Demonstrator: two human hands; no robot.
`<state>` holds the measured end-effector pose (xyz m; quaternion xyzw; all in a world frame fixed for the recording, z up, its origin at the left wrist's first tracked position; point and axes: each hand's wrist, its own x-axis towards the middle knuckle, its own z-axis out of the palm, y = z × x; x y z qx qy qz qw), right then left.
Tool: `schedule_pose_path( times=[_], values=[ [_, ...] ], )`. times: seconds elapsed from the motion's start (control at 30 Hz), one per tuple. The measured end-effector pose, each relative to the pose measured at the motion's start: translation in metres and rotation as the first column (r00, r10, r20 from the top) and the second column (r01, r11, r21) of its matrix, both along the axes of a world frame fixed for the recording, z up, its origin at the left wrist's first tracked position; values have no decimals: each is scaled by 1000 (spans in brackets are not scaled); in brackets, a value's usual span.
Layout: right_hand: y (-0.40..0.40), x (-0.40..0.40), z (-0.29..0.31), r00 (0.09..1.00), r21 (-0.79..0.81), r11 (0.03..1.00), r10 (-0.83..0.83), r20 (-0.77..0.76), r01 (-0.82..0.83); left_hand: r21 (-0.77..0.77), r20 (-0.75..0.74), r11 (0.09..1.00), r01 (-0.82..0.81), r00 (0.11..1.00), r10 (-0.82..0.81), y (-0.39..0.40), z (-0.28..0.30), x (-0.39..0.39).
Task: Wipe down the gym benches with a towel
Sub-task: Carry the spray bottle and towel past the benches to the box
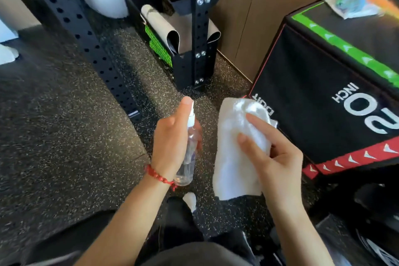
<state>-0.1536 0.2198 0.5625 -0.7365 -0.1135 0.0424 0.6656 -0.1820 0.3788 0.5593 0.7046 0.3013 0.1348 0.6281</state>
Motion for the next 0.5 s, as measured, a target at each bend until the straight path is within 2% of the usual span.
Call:
schedule_pose_path(
  times=[0.23,0.5],
  values=[
    [24,67,-3,985,14,986,-163,-57,164,10,-12,998,60,998,-60,33,6,94],
    [-11,149,-11,938,-11,941,-337,-86,337,1,-32,974,228,973,-228,-13,-9,205]
  ],
)
